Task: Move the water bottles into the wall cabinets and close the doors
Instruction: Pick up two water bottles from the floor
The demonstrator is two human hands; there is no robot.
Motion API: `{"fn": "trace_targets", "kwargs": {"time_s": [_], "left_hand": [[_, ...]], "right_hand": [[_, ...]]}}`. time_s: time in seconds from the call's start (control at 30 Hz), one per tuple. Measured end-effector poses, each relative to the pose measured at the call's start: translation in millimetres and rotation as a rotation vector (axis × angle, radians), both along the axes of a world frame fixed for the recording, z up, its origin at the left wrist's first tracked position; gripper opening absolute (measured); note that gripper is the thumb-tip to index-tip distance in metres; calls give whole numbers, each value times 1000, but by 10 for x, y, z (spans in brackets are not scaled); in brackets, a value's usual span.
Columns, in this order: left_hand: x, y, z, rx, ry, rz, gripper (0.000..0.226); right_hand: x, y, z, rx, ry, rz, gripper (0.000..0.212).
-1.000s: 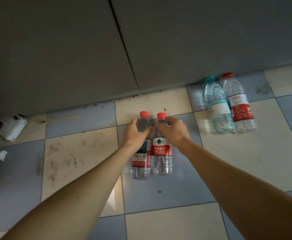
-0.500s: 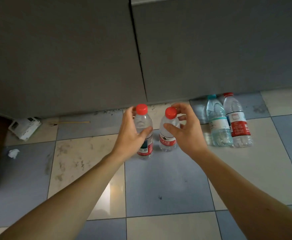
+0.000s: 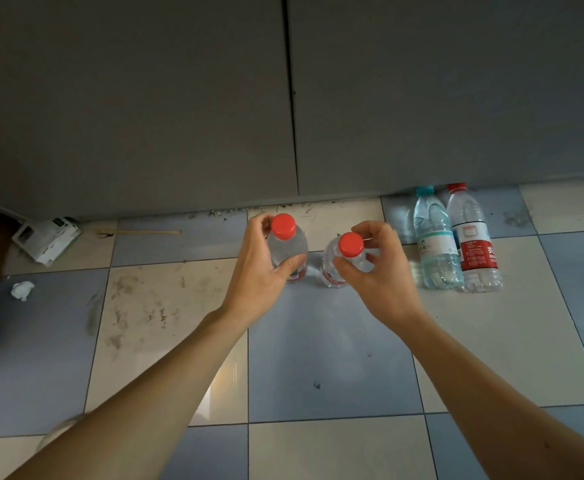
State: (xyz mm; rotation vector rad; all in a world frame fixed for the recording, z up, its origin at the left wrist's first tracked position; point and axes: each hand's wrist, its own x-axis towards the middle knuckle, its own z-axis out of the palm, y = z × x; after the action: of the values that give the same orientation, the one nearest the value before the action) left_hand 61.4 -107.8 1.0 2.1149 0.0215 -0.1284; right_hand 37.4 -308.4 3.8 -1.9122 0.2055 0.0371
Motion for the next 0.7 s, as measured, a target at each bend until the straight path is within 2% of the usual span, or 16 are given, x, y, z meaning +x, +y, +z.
{"fn": "trace_targets", "kwargs": {"time_s": [0.17, 0.23, 0.4, 0.53, 0.7], "left_hand": [[-28, 58, -90, -89, 36, -12, 67], [-56, 89, -163, -116, 77, -11, 69], [-13, 40, -408, -199, 192, 33, 80], [10, -57, -545, -260, 232, 93, 74], [-15, -58, -541, -260, 256, 125, 70]], "right_hand": [[-103, -55, -355, 120, 217, 22, 91], [-135, -68, -521, 125, 304, 36, 98], [-78, -32, -761, 151, 294, 40, 87], [-48, 56, -764, 154, 217, -13, 75], [-78, 115, -672, 181, 211, -85, 67]]}}
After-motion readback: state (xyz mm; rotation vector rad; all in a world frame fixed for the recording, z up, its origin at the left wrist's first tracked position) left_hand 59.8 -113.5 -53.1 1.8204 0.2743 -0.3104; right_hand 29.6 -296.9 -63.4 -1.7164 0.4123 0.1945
